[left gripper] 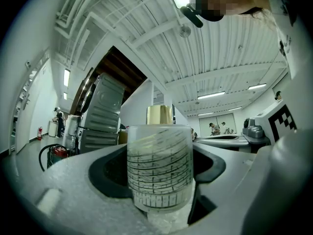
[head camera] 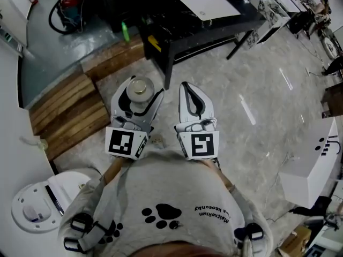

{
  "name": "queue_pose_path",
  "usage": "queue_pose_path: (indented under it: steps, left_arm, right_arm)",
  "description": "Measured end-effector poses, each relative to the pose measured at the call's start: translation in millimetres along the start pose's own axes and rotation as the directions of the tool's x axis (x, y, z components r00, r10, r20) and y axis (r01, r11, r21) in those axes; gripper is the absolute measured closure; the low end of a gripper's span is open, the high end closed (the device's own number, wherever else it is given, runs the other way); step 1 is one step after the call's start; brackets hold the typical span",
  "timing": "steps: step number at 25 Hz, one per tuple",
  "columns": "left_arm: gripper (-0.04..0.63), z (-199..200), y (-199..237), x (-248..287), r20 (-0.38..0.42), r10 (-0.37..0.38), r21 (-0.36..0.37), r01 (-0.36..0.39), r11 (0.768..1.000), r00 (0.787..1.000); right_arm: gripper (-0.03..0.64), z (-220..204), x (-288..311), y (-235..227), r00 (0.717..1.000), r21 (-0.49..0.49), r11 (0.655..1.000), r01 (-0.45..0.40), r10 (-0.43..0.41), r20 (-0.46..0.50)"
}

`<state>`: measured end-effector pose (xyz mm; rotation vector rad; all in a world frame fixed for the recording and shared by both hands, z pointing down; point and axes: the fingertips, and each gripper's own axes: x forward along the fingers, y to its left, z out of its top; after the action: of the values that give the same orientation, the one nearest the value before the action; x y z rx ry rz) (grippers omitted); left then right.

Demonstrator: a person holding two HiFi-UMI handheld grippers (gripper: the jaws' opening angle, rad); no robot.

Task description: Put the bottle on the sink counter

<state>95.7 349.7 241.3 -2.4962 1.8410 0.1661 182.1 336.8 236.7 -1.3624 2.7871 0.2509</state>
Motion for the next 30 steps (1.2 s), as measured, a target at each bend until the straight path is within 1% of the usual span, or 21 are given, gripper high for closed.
queue_pose_path:
  steps: [4, 7, 12, 19, 23, 27, 30]
  left_arm:
    - [0.253, -5, 9, 10, 0.002, -0.016, -0.014, 0.017, 1.000, 1.000]
    - [0.253, -9, 13, 11, -0.002, -0.026, -0.024, 0.026, 0.999, 1.000]
    - [0.253, -10, 19, 13, 0.000, -0.023, -0.031, 0.023, 0.999, 1.000]
    - [0.253, -13, 18, 23, 0.001, -0.034, -0.049, 0.034, 0.998, 0.999]
    - [0.253, -14, 24, 29, 0.007, -0.029, -0.052, 0.029, 0.998, 1.000]
    - [0.253, -19, 37, 39, 0.004, -0.003, -0.061, 0.003, 0.998, 1.000]
    - [0.253, -22, 50, 54, 0.001, 0.014, -0.063, -0.014, 0.998, 1.000]
  right_arm:
    - [0.615, -8, 12, 0, 1.000, 0.000, 1.000, 0.006, -0.006, -0.013]
    - [0.615, -14, 15, 1, 1.000, -0.021, 1.000, -0.002, 0.002, -0.009]
    - [0.615, -11, 21, 4, 1.000, -0.005, 1.000, 0.004, -0.004, -0.015]
    - [0.615, -13, 27, 0, 1.000, -0.018, 1.000, -0.005, 0.004, -0.017]
    - [0.615, -19, 37, -3, 1.000, -0.033, 0.999, -0.016, 0.016, -0.019]
    - [0.615, -18, 59, -1, 0.998, -0.005, 0.998, -0.057, 0.057, 0.010]
    - [0.615, -28, 78, -8, 0.997, -0.031, 0.997, -0.077, 0.077, -0.005]
